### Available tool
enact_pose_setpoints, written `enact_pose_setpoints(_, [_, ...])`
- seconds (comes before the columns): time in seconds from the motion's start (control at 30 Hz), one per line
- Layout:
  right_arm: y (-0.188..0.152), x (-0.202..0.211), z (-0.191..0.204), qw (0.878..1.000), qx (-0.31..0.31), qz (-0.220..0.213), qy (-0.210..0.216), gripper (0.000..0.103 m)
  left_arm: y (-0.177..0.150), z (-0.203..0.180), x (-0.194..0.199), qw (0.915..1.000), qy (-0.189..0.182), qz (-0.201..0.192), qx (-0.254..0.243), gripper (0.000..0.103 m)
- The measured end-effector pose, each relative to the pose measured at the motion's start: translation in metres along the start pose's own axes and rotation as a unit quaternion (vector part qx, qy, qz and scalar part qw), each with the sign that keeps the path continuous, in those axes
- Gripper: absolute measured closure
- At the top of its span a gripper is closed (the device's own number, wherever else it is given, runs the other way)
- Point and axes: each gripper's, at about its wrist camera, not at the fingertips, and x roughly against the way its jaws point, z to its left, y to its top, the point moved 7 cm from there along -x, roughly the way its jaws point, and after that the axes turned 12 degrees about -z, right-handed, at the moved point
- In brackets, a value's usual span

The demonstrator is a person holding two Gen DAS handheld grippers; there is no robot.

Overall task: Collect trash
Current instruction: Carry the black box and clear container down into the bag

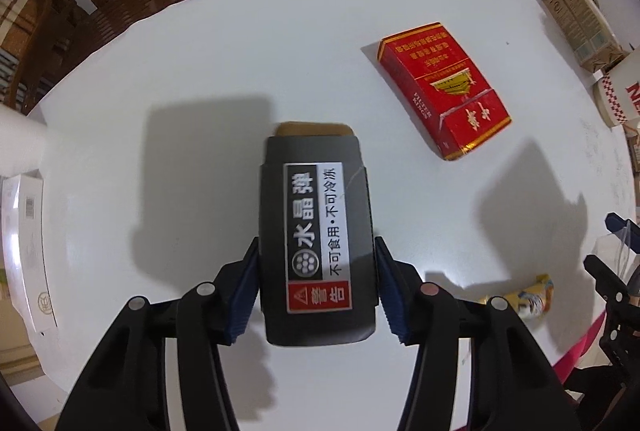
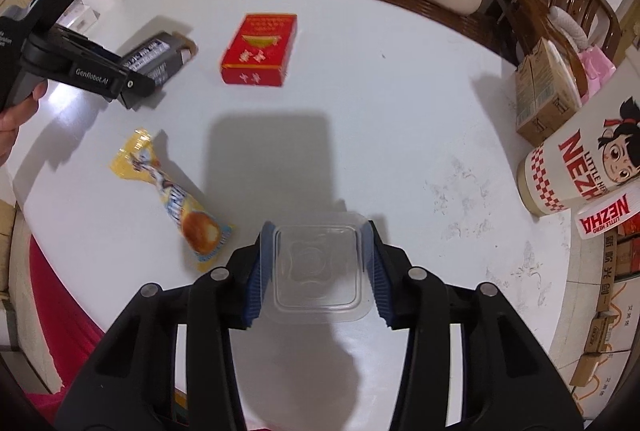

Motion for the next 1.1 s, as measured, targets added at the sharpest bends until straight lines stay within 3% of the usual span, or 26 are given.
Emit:
enact_pose_setpoints(0.57, [0.011,0.022,0.053,0.999,0.034,-0.032,0.018,0.059,-0.032,0.003,0.060,0.9987,0.002,-0.051,0.008,0.052])
enact_pose_setpoints(0.83, [-0.002,0.040,0.085,0.997,0.055,-0.044,0.040,0.059,-0.077,-0.010,0.080,0.9978,-0.006,-0.067,0.002,0.051])
enact_pose_setpoints(1.1, [-0.044,0.064,0.127,0.993,0.085,-0.058,0.059,0.059,-0.134,-0.030,0.090,0.9964,-0.019,-0.080,-0.022,0.051])
